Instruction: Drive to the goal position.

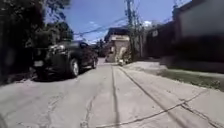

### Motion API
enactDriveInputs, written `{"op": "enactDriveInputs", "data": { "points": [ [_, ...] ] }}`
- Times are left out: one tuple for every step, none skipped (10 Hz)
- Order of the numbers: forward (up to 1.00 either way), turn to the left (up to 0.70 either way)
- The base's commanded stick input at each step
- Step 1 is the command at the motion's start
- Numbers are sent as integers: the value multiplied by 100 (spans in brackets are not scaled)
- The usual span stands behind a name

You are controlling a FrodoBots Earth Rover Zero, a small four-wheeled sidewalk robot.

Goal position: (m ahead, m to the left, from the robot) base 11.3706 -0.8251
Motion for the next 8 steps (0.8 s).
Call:
{"op": "enactDriveInputs", "data": {
  "points": [
    [85, -16],
    [85, 1],
    [85, 0],
    [85, 0],
    [85, 0],
    [85, 0],
    [85, 3],
    [85, 0]
  ]
}}
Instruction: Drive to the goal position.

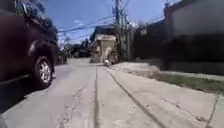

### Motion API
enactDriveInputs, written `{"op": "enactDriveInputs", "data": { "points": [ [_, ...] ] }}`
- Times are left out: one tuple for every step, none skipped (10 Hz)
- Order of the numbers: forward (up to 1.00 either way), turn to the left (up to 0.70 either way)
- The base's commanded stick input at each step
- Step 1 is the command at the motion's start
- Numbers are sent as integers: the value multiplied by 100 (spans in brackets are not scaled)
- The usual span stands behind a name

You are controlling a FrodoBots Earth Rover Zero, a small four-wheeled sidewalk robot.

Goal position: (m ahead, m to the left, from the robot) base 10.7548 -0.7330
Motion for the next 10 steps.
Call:
{"op": "enactDriveInputs", "data": {
  "points": [
    [85, 0],
    [85, 3],
    [85, 2],
    [85, 0],
    [85, 0],
    [85, 2],
    [85, 2],
    [85, 0],
    [85, 0],
    [85, 0]
  ]
}}
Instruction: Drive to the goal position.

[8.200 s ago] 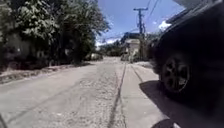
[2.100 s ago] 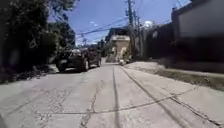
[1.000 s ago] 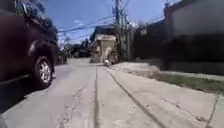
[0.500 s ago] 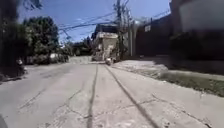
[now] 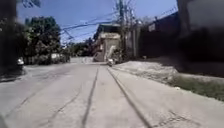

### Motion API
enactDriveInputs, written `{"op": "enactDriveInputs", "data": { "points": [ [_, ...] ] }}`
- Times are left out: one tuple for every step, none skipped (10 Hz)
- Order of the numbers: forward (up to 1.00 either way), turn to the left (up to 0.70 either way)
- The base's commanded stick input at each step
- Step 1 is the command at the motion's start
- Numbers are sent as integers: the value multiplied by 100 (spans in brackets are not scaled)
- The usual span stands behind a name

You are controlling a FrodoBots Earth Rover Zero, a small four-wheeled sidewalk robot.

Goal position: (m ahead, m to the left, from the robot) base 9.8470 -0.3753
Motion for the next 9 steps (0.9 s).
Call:
{"op": "enactDriveInputs", "data": {
  "points": [
    [85, 0],
    [85, 0],
    [85, 0],
    [85, 0],
    [85, 0],
    [85, 0],
    [85, 0],
    [85, 0],
    [85, 0]
  ]
}}
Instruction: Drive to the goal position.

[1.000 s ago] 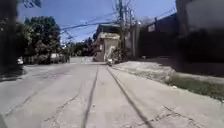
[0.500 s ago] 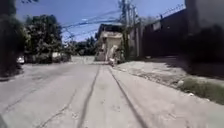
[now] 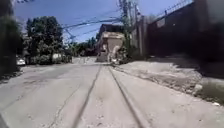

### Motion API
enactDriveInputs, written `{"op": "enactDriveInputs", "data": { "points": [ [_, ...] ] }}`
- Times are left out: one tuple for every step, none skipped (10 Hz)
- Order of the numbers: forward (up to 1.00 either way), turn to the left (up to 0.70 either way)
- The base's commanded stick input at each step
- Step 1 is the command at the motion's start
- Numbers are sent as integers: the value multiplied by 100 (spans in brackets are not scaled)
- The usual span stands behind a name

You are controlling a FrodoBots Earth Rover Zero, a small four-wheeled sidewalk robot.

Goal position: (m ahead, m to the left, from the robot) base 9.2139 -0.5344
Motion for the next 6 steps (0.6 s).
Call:
{"op": "enactDriveInputs", "data": {
  "points": [
    [85, 0],
    [85, 0],
    [85, 0],
    [85, 0],
    [85, 0],
    [85, 0]
  ]
}}
